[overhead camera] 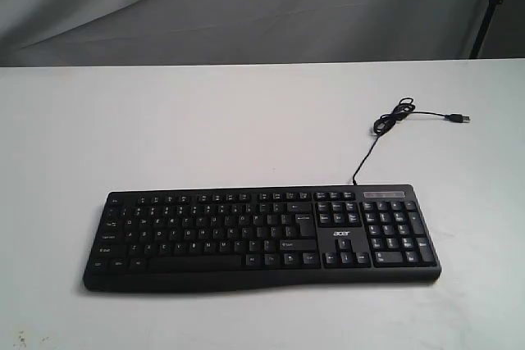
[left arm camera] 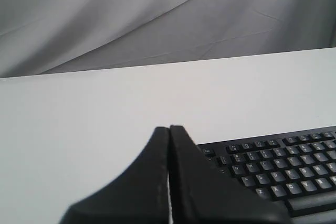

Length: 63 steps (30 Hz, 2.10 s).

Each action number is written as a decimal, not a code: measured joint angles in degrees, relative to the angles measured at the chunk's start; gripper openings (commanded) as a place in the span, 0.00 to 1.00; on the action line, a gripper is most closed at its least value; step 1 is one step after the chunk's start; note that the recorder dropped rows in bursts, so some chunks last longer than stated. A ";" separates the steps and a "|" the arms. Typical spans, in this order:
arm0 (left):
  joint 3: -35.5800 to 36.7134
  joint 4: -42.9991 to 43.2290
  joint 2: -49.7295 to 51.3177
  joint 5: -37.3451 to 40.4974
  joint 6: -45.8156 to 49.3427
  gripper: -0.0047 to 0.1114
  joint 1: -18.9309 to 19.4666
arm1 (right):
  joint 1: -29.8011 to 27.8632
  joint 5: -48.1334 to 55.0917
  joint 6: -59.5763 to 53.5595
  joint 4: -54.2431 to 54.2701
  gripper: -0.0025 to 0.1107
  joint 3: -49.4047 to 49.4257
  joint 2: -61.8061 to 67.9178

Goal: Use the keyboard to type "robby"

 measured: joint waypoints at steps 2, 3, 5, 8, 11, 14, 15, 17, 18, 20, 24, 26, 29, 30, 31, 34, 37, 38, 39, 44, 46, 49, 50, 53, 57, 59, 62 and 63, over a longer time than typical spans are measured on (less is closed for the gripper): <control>0.00 0.00 0.00 0.00 0.00 0.04 0.00 | 0.00 0.00 0.00 0.00 0.02 0.00 0.00; 0.00 0.00 0.00 0.00 0.00 0.04 0.00 | 0.00 0.00 0.00 0.00 0.02 0.00 0.00; 0.00 0.00 0.00 0.00 0.00 0.04 0.00 | 0.00 0.00 0.00 0.00 0.02 0.00 0.00; 0.00 0.00 0.00 0.00 0.00 0.04 0.00 | 0.00 0.00 0.00 0.00 0.02 0.00 0.00; 0.00 0.00 0.00 0.00 0.00 0.04 0.00 | 0.00 0.00 0.00 0.00 0.02 0.00 0.00; 0.00 0.00 0.00 0.00 0.00 0.04 0.00 | 0.00 0.00 0.00 0.00 0.02 0.00 0.00; 0.00 0.00 0.00 0.00 0.00 0.04 0.00 | 0.00 0.00 0.00 0.00 0.02 0.00 0.00; 0.00 0.00 0.00 0.00 0.00 0.04 0.00 | 0.00 0.00 0.00 0.00 0.02 0.00 0.00; 0.00 0.00 0.00 0.00 0.00 0.04 0.00 | 0.00 0.00 0.00 0.00 0.02 0.00 0.00; 0.00 0.00 0.00 0.00 0.00 0.04 0.00 | 0.00 -1.12 0.00 0.00 0.02 0.00 0.00; 0.00 0.00 0.00 0.00 0.00 0.04 0.00 | 0.00 -8.32 0.00 0.00 0.02 0.00 0.00; 0.00 0.00 0.00 0.00 0.00 0.04 0.00 | 0.00 -14.17 0.00 0.00 0.02 0.00 0.00; 0.00 0.00 0.00 0.00 0.00 0.04 0.00 | 0.00 -25.39 0.00 0.00 0.02 0.00 0.00; 0.00 0.00 0.00 0.00 0.00 0.04 0.00 | 0.00 -27.54 0.00 0.00 0.02 0.00 0.00; 0.00 0.00 0.00 0.00 0.00 0.04 0.00 | 0.00 -30.42 0.00 0.00 0.02 0.00 0.00; 0.00 0.00 0.00 0.00 0.00 0.04 0.00 | 0.00 -35.69 0.00 0.00 0.02 0.00 -0.04; 0.00 0.00 0.00 0.00 0.00 0.04 0.00 | 0.00 -44.83 0.76 0.26 0.02 0.00 -0.13; 0.00 0.00 0.00 0.00 0.00 0.04 0.00 | 0.00 -46.87 2.88 0.26 0.02 0.00 -0.13; 0.00 0.00 0.00 0.00 0.00 0.04 0.00 | 0.00 -49.19 6.37 0.49 0.02 0.00 -0.13; 0.00 0.00 0.00 0.00 0.00 0.04 0.00 | 0.00 -53.57 29.92 -1.80 0.02 0.00 -0.13; 0.00 0.00 0.00 0.00 0.00 0.04 0.00 | 0.00 -47.07 33.90 -4.09 0.02 -0.93 -0.13; 0.00 0.00 0.00 0.00 0.00 0.04 0.00 | 0.00 -39.83 35.67 -6.27 0.02 -5.09 0.47; 0.00 0.00 0.00 0.00 0.00 0.04 0.00 | 0.00 -38.65 36.46 -7.49 0.02 -6.97 1.57; 0.00 0.00 0.00 0.00 0.00 0.04 0.00 | 0.00 -37.17 41.12 -13.97 0.02 -12.69 7.19; 0.00 0.00 0.00 0.00 0.00 0.04 0.00 | 0.00 -37.13 52.77 -27.34 0.02 -20.09 19.28; 0.00 0.00 0.00 0.00 0.00 0.04 0.00 | 0.00 -38.53 62.13 -37.97 0.02 -24.41 26.97; 0.00 0.00 0.00 0.00 0.00 0.04 0.00 | 0.00 -44.51 77.16 -56.30 0.02 -30.35 38.09; 0.00 0.00 0.00 0.00 0.00 0.04 0.00 | 0.00 -46.58 81.02 -61.10 0.02 -32.27 42.00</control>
